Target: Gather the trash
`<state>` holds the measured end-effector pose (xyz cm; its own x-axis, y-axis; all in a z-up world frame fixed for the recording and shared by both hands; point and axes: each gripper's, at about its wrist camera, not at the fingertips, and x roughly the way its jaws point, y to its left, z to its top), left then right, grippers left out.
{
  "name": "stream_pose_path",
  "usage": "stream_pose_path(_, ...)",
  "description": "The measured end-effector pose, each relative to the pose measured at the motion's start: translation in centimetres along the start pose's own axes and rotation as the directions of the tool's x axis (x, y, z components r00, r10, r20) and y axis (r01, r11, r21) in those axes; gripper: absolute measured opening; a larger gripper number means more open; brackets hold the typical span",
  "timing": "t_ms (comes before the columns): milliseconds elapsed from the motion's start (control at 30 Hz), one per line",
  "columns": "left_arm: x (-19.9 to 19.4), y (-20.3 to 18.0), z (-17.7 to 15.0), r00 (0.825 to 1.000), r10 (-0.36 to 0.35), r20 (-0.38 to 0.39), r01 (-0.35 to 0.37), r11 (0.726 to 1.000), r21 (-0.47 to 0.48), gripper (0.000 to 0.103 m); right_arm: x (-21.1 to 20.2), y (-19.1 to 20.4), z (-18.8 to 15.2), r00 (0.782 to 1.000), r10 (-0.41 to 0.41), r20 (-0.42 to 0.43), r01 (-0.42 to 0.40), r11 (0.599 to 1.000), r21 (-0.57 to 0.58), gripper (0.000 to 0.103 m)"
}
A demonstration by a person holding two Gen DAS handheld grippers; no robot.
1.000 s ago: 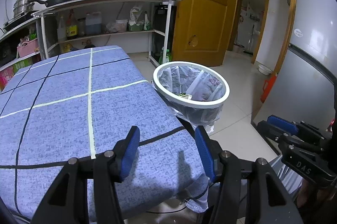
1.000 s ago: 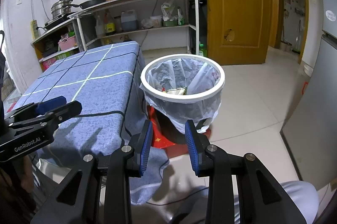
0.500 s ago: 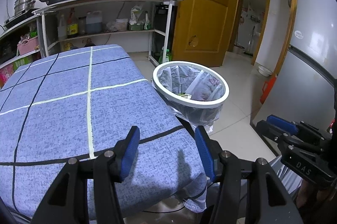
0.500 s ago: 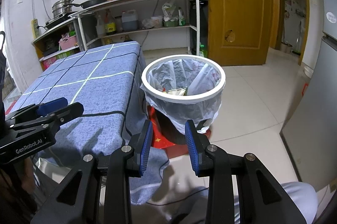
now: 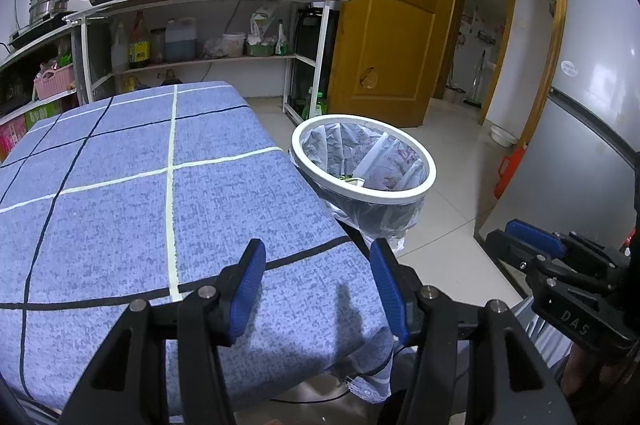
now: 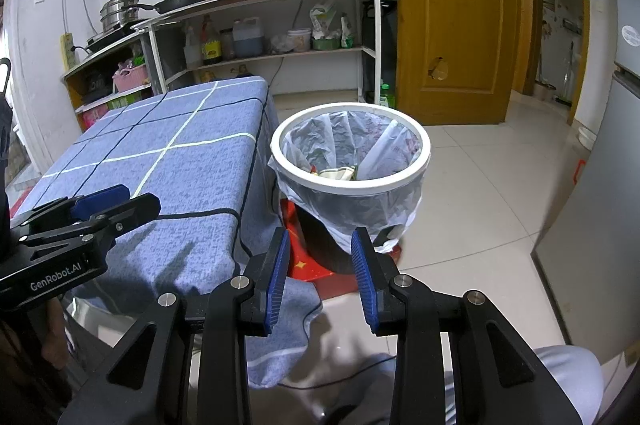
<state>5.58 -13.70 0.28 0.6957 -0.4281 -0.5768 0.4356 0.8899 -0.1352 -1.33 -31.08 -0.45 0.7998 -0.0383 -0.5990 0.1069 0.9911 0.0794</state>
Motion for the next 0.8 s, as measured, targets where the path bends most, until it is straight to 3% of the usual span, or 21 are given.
stream_pose_path(800, -0.19, -0.49, 0.15, 1.000, 0.017, 0.006, -0.017, 1.000, 0.006, 0.057, 0.41, -0.18, 0.04, 1.000, 0.002, -0.001, -0.002, 1.000, -0.007, 0.033)
